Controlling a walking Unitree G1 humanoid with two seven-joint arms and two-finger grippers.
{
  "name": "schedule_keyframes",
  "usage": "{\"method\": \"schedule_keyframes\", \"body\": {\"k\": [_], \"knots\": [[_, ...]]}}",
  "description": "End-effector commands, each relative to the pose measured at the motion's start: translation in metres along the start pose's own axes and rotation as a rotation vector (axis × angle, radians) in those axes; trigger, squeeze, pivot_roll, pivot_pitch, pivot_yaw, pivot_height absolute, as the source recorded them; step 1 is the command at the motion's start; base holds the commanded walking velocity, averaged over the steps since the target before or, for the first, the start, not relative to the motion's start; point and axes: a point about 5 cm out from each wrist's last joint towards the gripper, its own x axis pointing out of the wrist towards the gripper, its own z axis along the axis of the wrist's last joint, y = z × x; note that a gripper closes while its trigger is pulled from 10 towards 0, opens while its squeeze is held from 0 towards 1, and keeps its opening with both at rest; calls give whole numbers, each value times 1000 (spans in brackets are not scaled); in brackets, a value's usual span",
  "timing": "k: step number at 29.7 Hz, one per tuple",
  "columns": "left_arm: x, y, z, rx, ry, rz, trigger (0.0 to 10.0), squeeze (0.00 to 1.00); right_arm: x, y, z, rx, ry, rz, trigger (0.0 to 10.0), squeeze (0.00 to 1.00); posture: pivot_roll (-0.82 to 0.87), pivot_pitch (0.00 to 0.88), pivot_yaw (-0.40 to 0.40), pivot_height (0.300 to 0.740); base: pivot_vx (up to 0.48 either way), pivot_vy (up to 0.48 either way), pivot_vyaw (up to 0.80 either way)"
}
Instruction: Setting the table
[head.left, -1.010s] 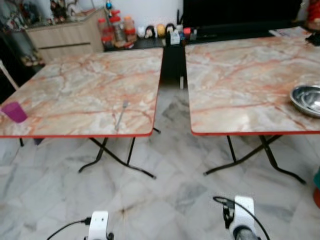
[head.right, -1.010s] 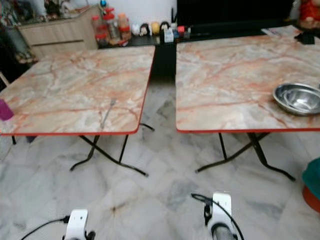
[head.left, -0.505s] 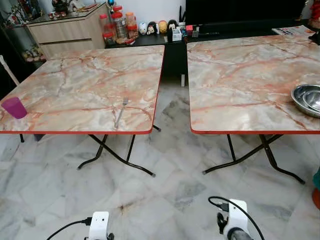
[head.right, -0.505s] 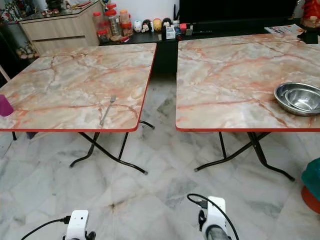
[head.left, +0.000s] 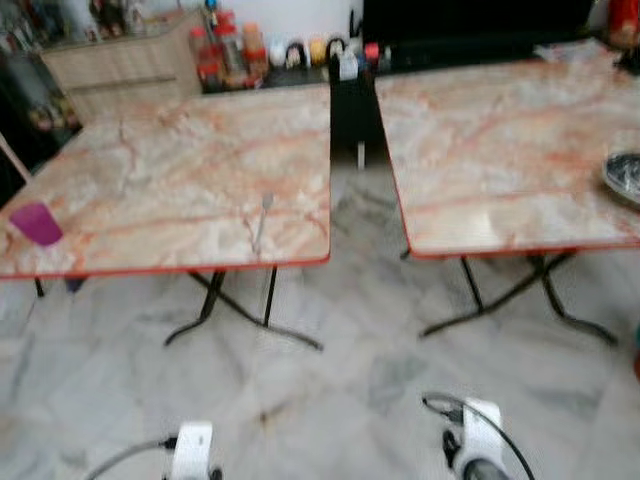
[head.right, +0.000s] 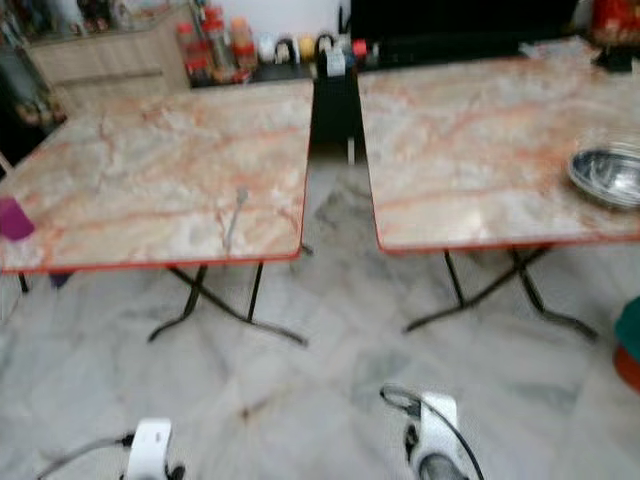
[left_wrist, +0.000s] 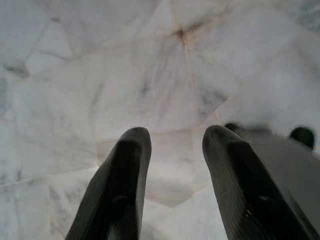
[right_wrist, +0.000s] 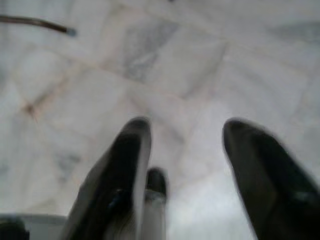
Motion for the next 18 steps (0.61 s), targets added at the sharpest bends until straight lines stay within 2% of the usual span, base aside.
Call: {"method": "schedule_keyframes", "body": {"k": [1,5,13,15,18], "knots": [[0,10,4,29,-2,19,10000,0,0,11,3,31,-10,23,10000,0,-40,0,124,740,0,480,0],[0,10,4,36,-2,18,10000,0,0,12,3,33,-14,22,10000,0,-43,0,129,740,0,480,-545],[0,13,5,49,-4,23,10000,0,0,14,3,19,-24,34,10000,0,-35,0,125,740,0,468,0],[0,13,4,52,-2,26,10000,0,0,15,3,17,-24,37,10000,0,-35,0,125,740,0,341,0],[-1,15,3,65,0,32,10000,0,0,16,3,9,-26,46,10000,0,-38,0,123,740,0,0,0]]}}
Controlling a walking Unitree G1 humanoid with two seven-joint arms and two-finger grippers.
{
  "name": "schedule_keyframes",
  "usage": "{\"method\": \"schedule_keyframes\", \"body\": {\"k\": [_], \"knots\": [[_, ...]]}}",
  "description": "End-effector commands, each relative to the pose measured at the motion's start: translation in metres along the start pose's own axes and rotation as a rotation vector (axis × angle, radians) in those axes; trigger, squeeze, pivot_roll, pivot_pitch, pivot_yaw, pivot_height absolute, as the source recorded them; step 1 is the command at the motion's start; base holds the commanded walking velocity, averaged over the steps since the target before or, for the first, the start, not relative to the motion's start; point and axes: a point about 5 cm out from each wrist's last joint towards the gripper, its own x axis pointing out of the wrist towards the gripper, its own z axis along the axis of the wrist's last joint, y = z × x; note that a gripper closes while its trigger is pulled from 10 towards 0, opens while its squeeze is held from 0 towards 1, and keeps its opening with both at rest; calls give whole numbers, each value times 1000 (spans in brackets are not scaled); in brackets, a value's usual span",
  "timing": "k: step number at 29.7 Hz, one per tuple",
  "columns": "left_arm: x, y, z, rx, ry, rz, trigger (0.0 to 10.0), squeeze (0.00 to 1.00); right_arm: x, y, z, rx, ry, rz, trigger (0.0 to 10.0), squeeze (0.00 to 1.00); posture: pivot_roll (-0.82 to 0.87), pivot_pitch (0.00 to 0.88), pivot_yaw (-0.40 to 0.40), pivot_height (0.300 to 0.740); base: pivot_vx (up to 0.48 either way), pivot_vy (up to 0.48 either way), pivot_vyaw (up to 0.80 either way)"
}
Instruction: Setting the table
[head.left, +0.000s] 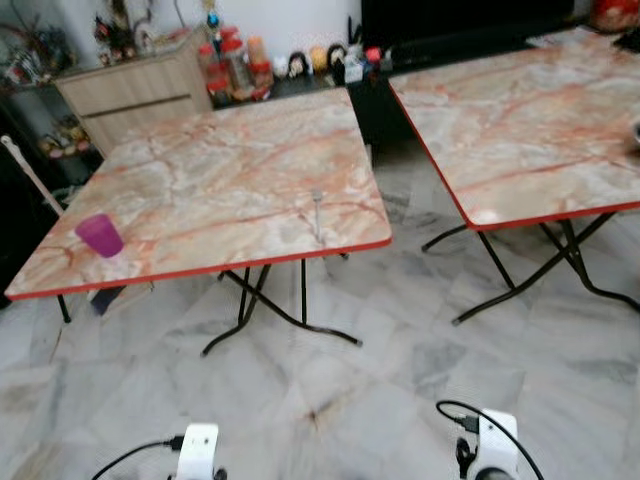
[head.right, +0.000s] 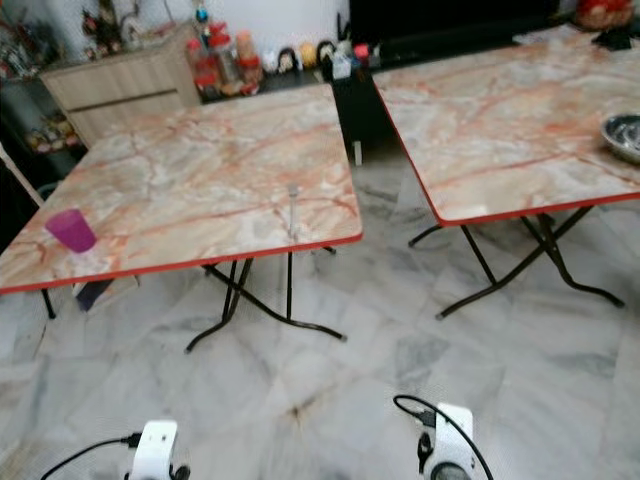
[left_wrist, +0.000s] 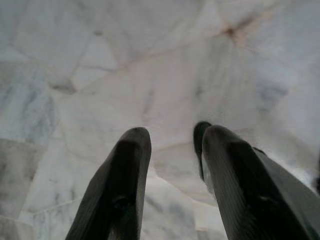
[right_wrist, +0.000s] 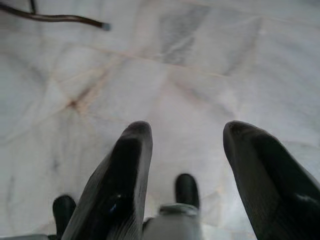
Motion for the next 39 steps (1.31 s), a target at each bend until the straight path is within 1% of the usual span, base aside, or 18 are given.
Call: {"method": "schedule_keyframes", "body": {"k": [1,7,11,13,17,18,22,33,36,39], "knots": [[-2,13,-7,31,26,33,10000,0,0,15,3,-8,-10,46,10000,0,-43,0,125,740,0,0,0],[-2,12,-5,21,14,23,10000,0,0,16,3,-12,-11,51,10000,0,-55,0,127,740,0,0,0],[-1,11,-4,39,23,26,10000,0,0,16,3,-29,-18,61,10000,0,-65,0,128,740,75,0,0],[-1,12,-4,42,24,29,10000,0,0,17,3,-31,-23,72,10000,0,-66,0,129,740,334,0,0],[-1,14,-2,54,25,38,10000,0,-1,21,2,-36,-19,94,10000,0,-76,0,132,740,367,0,567],[-1,14,-1,54,26,39,10000,0,-1,21,2,-7,-18,87,10000,0,-80,0,132,740,394,0,0],[-1,14,-1,55,25,39,10000,0,-1,22,2,0,-20,89,10000,0,-84,0,131,740,404,0,0],[0,10,2,42,21,36,10000,0,1,20,7,-26,-31,102,10000,0,-81,0,115,740,436,0,0],[0,12,2,31,19,43,10000,0,1,20,8,-47,-35,110,10000,0,-72,0,107,740,449,0,0],[0,14,3,16,16,56,10000,0,0,20,6,-46,-32,110,10000,0,-63,0,98,740,450,0,354]]}}
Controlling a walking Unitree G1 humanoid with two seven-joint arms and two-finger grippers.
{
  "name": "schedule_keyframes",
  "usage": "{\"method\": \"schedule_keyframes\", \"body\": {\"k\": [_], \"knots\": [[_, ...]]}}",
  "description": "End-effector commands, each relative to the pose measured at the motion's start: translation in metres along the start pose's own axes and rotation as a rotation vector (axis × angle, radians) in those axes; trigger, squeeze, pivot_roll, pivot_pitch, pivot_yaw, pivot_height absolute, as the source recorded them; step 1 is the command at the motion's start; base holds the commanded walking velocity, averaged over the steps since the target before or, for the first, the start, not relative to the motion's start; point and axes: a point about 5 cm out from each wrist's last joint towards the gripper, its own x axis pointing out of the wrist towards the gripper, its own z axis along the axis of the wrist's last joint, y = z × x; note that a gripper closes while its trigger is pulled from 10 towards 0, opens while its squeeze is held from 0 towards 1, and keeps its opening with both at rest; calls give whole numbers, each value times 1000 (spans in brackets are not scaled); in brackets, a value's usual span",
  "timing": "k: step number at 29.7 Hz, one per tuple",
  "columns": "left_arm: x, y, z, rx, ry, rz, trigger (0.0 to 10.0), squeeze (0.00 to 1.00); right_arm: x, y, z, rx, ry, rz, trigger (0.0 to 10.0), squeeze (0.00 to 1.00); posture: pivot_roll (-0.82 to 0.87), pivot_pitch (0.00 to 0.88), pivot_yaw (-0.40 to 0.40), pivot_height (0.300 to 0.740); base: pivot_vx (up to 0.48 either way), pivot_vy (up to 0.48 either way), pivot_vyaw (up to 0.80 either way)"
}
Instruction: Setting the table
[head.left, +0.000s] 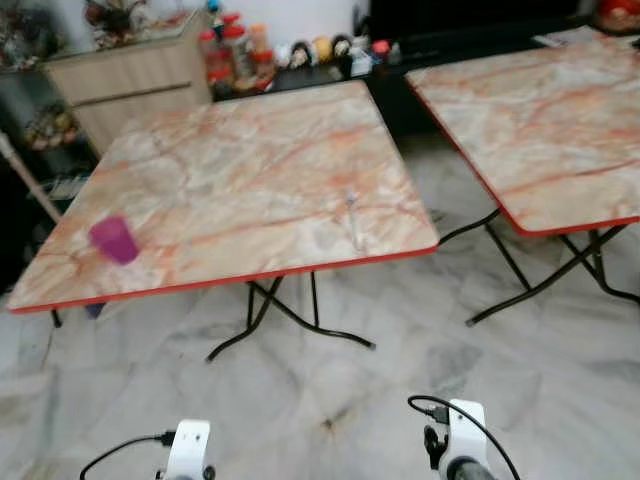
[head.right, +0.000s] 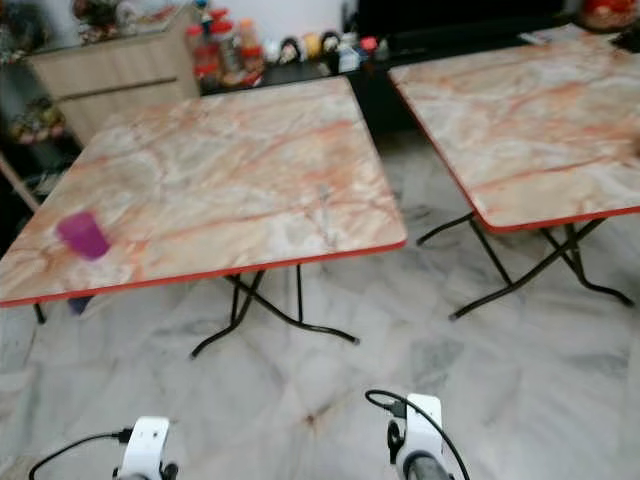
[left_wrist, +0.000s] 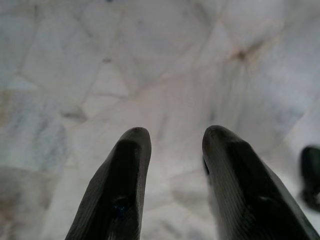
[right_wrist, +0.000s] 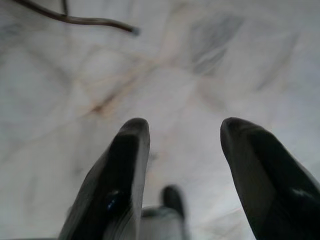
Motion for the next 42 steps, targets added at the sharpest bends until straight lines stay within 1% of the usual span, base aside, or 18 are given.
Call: {"method": "schedule_keyframes", "body": {"k": [1,5,8,18,26,31,33,36,39,40,42], "knots": [[-4,20,-14,-12,45,64,10000,0,2,21,7,4,-24,56,10000,0,-63,0,98,740,450,0,556],[-4,21,-14,-17,45,66,10000,0,1,21,5,2,-15,54,10000,0,-59,0,98,740,454,0,444],[-3,21,-12,-33,38,72,10000,0,2,18,6,30,-16,42,10000,0,-38,0,89,740,450,0,0],[-3,23,-7,-41,26,82,10000,0,3,23,10,35,-25,52,10000,0,-20,0,92,740,428,0,0],[-3,21,-9,-41,22,69,10000,0,2,27,10,28,-47,72,10000,0,-29,0,101,740,0,0,0],[-4,19,-14,-36,32,63,10000,0,-3,23,-2,-8,-67,86,10000,0,-38,0,107,740,0,0,0],[-4,18,-16,-33,35,61,10000,0,-6,19,-8,-47,-81,79,10000,0,-44,0,111,740,0,0,0],[-4,18,-16,-31,33,62,10000,0,-9,15,-9,-71,-137,78,10000,0,-53,0,115,740,0,0,0],[-4,18,-16,-24,32,58,10000,0,-15,15,-3,-157,-252,113,10000,0,-72,11,121,740,0,0,0],[-4,18,-16,-24,32,58,10000,0,-15,15,-3,-157,-252,113,10000,0,-72,11,121,740,0,0,0],[-4,18,-16,-19,33,55,10000,0,-21,13,2,-196,-347,134,10000,0,-83,16,124,740,0,0,0]]}}
